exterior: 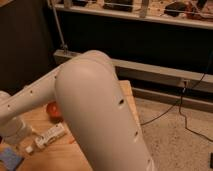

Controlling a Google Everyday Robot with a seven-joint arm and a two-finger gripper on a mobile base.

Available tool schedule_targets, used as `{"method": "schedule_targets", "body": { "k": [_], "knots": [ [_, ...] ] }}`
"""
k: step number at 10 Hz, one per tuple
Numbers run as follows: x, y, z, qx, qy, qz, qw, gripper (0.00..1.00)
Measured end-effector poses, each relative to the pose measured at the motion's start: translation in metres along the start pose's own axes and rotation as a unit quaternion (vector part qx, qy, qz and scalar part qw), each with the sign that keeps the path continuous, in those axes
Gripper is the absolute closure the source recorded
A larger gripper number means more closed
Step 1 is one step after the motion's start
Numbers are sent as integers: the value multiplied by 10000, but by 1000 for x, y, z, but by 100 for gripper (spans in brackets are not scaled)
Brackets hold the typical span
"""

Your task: Place the white sponge in the ceramic cup

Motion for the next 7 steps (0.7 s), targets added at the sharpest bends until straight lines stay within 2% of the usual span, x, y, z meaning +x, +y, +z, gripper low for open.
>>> {"method": "schedule_targets", "body": {
  "k": [1, 2, 4, 5, 7],
  "knots": [
    [-5, 9, 2, -46, -20, -166, 9999, 35],
    [-15, 26, 6, -214, -141, -456, 9986, 35],
    [-24, 39, 10, -385, -332, -754, 9959, 35],
    [-29, 46, 15, -439, -461, -953, 9934, 35],
    [-31, 54, 26, -420, -565, -1186, 9904, 35]
  ]
}}
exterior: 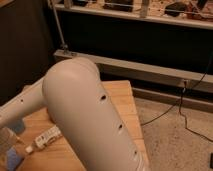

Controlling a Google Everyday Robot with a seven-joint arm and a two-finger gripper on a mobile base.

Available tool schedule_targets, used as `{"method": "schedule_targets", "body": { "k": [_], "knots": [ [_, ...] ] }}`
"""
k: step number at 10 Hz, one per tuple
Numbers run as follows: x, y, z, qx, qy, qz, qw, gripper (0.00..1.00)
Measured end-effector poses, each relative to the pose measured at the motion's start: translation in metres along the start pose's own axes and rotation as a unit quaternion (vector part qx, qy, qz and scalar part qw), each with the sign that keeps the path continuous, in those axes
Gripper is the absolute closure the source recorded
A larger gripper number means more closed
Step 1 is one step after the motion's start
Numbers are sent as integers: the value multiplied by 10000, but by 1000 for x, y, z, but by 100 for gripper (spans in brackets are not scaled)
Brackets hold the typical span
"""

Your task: Place the white sponge in the ceramic cup

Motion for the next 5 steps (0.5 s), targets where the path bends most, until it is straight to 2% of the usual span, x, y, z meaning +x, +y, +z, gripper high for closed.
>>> {"method": "schedule_targets", "body": {
  "k": [4, 5],
  "knots": [
    [-6, 23, 23, 6, -113, -376, 9992, 35],
    [-12, 31, 30, 46, -211, -462, 9987, 35]
  ]
}}
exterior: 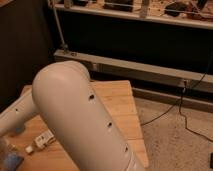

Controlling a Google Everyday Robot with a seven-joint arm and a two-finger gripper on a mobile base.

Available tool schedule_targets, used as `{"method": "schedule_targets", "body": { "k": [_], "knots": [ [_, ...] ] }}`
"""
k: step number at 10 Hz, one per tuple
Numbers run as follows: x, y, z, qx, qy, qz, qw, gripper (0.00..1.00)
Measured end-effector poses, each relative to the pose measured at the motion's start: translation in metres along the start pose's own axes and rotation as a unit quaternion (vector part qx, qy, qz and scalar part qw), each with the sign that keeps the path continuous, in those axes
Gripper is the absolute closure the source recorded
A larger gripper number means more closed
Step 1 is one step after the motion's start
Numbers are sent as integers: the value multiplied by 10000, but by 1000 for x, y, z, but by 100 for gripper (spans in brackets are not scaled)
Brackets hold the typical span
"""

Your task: Place the white sponge in the ceramic cup

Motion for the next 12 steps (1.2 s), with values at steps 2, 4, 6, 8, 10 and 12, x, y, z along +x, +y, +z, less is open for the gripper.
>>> {"method": "schedule_targets", "body": {
  "k": [2, 4, 6, 8, 10, 12],
  "knots": [
    [-11, 3, 8, 127, -195, -61, 9997, 35],
    [-20, 0, 19, 347, -396, 22, 9986, 35],
    [-25, 1, 33, 515, -460, 148, 9975, 35],
    [-28, 3, 43, 571, -411, 259, 9972, 35],
    [-38, 3, 47, 640, -469, 329, 9963, 35],
    [-50, -3, 43, 764, -606, 393, 9945, 35]
  ]
}}
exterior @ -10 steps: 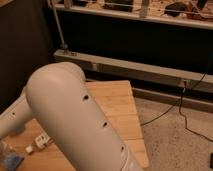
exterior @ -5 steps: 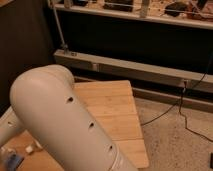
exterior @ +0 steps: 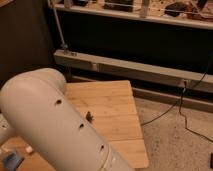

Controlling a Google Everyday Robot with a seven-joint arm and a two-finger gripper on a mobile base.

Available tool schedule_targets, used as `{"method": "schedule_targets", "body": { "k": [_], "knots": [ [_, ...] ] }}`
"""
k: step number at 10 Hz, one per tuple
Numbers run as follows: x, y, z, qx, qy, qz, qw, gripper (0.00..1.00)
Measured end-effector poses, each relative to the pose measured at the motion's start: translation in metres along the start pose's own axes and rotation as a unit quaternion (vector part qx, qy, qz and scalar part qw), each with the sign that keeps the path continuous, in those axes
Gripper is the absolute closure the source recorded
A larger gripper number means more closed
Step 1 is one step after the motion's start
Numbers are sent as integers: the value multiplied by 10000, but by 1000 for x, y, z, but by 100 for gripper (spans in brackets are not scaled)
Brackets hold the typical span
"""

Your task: Place the white sponge in the ceramic cup

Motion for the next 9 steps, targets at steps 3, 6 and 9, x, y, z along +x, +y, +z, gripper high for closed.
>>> {"method": "schedule_targets", "body": {
  "k": [3, 6, 9],
  "knots": [
    [-8, -11, 2, 223, -35, 78, 9997, 35],
    [2, -14, 16, 217, 215, 154, 9994, 35],
    [10, -11, 26, -33, 513, 139, 9986, 38]
  ]
}}
